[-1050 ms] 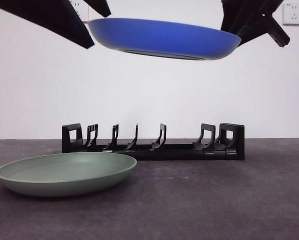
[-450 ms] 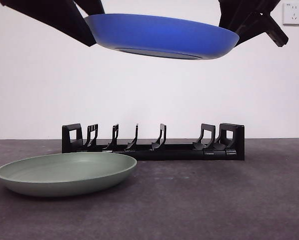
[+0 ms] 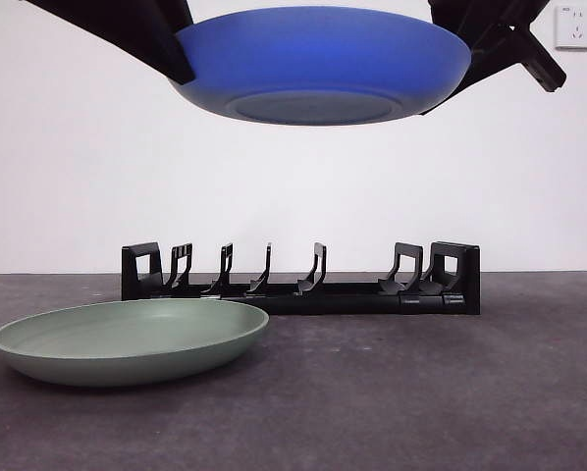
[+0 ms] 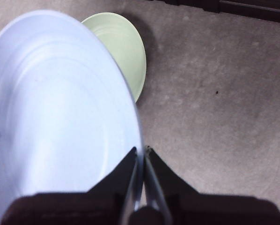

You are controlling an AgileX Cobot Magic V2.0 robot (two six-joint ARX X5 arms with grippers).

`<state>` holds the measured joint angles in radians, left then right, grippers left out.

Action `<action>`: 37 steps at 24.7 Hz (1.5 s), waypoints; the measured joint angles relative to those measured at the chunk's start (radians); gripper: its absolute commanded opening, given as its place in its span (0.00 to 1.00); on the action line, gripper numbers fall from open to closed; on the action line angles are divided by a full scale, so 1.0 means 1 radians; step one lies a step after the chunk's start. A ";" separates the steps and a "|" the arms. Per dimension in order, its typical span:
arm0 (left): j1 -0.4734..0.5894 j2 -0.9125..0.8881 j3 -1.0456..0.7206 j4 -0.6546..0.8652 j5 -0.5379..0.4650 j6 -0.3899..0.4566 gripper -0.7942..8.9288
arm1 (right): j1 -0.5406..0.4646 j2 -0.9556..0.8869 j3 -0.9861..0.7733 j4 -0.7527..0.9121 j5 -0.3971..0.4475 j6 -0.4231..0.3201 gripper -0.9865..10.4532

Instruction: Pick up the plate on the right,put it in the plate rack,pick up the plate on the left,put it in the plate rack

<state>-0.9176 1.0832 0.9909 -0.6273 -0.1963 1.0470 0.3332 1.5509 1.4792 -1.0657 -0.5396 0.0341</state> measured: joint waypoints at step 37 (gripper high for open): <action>-0.083 0.001 0.000 -0.078 0.023 -0.169 0.07 | 0.000 0.002 0.122 0.185 0.122 0.007 0.34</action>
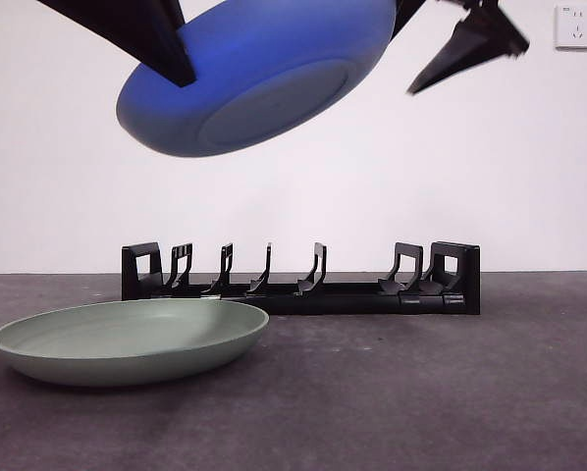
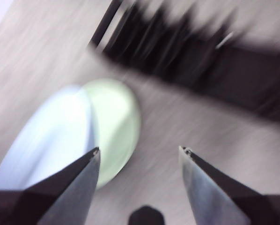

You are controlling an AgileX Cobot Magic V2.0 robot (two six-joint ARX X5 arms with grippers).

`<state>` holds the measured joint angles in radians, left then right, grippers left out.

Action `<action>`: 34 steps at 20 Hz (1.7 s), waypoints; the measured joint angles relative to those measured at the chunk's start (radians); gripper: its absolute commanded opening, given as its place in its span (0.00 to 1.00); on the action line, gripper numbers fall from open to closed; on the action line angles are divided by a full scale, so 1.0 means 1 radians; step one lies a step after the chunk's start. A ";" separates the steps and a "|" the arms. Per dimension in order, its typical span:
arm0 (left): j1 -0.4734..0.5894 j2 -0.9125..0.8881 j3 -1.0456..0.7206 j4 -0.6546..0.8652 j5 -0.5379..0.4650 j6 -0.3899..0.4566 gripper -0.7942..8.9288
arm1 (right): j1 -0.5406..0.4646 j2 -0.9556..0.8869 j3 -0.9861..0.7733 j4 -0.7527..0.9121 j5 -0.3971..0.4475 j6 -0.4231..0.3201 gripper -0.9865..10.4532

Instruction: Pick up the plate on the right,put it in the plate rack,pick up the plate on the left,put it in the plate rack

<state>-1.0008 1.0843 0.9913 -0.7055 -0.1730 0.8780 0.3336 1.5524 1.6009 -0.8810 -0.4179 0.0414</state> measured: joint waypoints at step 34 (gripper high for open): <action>0.665 0.459 0.000 0.913 0.587 -0.793 0.07 | 0.072 -0.085 0.402 -0.472 0.087 -0.064 0.33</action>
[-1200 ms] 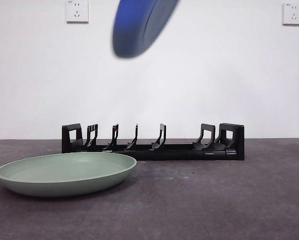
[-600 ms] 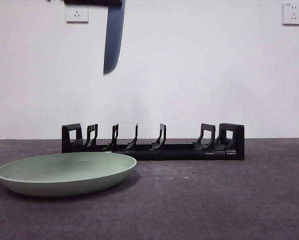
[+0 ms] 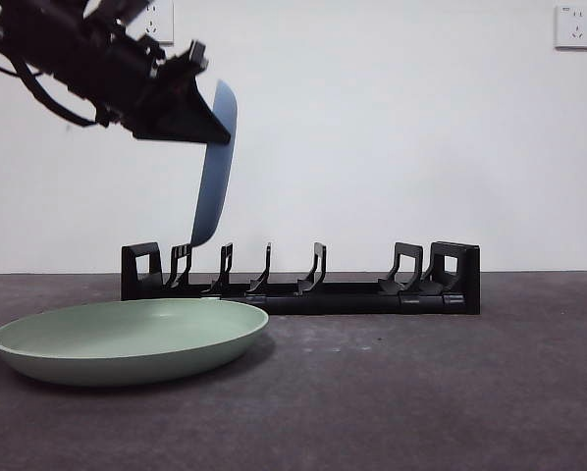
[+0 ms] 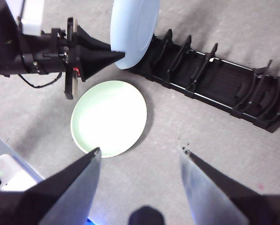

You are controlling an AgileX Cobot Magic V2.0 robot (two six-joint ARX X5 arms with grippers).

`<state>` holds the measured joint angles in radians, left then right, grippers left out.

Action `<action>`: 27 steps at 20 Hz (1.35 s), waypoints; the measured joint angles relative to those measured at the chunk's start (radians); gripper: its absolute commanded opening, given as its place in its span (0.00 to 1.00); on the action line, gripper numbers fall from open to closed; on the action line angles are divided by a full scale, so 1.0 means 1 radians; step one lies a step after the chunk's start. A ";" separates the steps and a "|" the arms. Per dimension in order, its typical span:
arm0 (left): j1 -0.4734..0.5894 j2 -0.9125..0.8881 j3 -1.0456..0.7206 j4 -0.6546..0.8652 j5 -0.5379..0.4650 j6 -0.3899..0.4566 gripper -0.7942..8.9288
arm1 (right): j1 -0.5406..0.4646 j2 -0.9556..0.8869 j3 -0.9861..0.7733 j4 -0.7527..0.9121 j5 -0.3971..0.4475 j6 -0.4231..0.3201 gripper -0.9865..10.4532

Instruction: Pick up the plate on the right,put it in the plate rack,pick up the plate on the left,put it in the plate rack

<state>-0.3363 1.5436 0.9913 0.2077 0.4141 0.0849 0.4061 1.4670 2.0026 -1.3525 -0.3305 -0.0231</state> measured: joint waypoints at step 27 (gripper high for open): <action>-0.018 0.115 0.003 -0.084 -0.125 0.113 0.22 | 0.000 0.000 -0.305 0.123 0.000 -0.030 0.33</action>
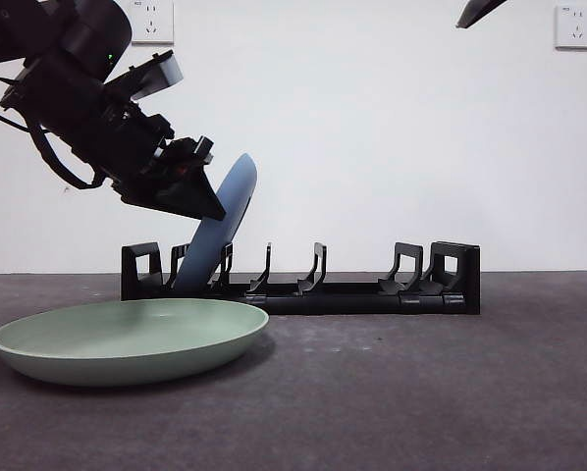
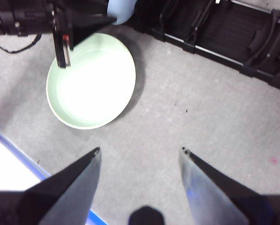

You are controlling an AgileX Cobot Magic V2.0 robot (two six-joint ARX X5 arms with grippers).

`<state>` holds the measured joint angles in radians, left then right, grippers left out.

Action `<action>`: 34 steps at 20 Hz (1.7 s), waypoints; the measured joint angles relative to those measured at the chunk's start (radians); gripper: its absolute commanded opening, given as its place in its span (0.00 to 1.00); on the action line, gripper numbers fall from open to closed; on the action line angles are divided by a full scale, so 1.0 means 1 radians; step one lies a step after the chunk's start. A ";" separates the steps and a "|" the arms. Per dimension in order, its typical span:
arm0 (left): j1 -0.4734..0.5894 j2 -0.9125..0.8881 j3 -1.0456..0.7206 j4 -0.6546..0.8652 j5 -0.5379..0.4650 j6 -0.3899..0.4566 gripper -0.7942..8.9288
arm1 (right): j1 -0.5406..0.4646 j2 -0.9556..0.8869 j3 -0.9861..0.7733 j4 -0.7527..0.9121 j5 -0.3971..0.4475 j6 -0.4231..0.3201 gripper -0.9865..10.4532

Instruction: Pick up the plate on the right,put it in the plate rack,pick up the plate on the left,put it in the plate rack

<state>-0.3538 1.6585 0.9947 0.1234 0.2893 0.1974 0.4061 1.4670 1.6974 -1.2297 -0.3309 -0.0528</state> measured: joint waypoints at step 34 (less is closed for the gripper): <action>-0.017 -0.927 0.182 -1.135 -0.002 0.244 0.50 | 0.185 0.585 -0.005 0.331 -0.014 0.102 0.33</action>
<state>-0.3706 0.7319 1.1763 -1.0119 0.2871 0.4416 0.5911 2.0521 1.6924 -0.8989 -0.3447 0.0490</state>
